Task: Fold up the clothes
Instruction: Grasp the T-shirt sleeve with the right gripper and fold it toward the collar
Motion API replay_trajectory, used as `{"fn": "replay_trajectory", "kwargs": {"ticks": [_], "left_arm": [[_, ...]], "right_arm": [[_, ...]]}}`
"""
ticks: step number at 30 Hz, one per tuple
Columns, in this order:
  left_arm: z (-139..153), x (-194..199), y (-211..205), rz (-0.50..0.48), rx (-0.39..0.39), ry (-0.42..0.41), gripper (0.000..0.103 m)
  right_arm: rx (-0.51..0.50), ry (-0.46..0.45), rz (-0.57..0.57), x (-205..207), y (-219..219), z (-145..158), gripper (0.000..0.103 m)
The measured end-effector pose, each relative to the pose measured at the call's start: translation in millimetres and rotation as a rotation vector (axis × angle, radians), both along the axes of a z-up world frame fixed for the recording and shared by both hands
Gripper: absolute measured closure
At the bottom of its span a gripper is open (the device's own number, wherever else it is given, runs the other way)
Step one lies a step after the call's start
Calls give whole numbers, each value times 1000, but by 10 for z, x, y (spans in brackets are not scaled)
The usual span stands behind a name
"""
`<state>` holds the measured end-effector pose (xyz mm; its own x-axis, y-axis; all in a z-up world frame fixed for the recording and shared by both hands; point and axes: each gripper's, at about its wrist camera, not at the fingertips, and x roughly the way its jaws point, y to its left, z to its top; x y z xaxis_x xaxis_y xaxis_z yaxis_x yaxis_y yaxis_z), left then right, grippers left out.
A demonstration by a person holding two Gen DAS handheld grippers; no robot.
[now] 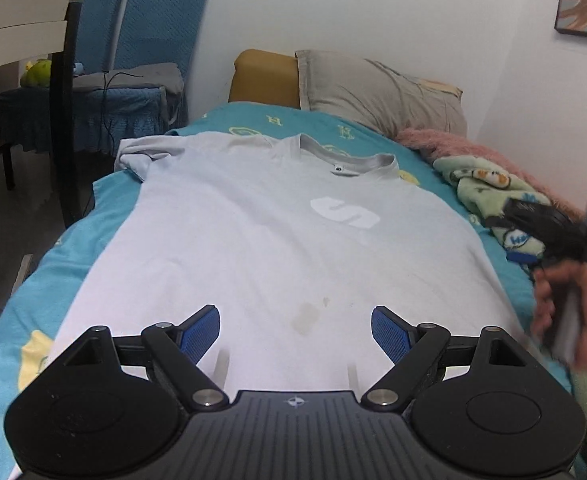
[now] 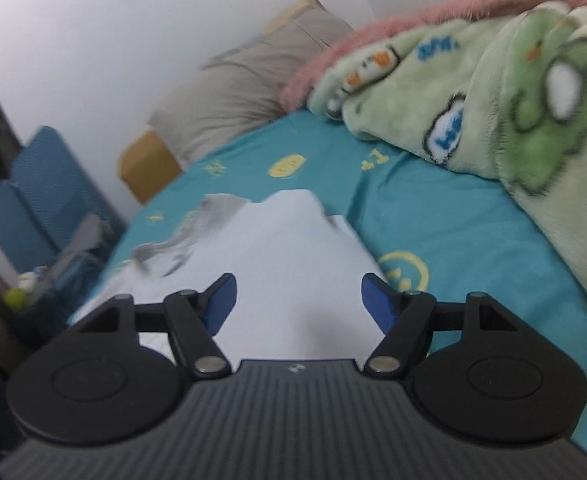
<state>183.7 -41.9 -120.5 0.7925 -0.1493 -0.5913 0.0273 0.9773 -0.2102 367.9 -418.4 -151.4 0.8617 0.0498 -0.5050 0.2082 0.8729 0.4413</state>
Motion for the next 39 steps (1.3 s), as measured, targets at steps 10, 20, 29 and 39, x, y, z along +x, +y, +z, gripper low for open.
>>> {"fn": "replay_trajectory", "kwargs": {"ticks": [10,20,29,39], "left_arm": [[-156,338,108,57,-94,55,18],[-49,250,84,68,-37,19,18],[-58,255,75,62,-11,20,19],[-5,91,-22,3,56,-11,19]], "right_arm": [[-52,101,-86,939,-19,-348,79],[-394,23,211,798,1043,-119,97],[-451,61,388,610,1481,-28,73],[-203,-70,269,-1135,1138,873,14]]}}
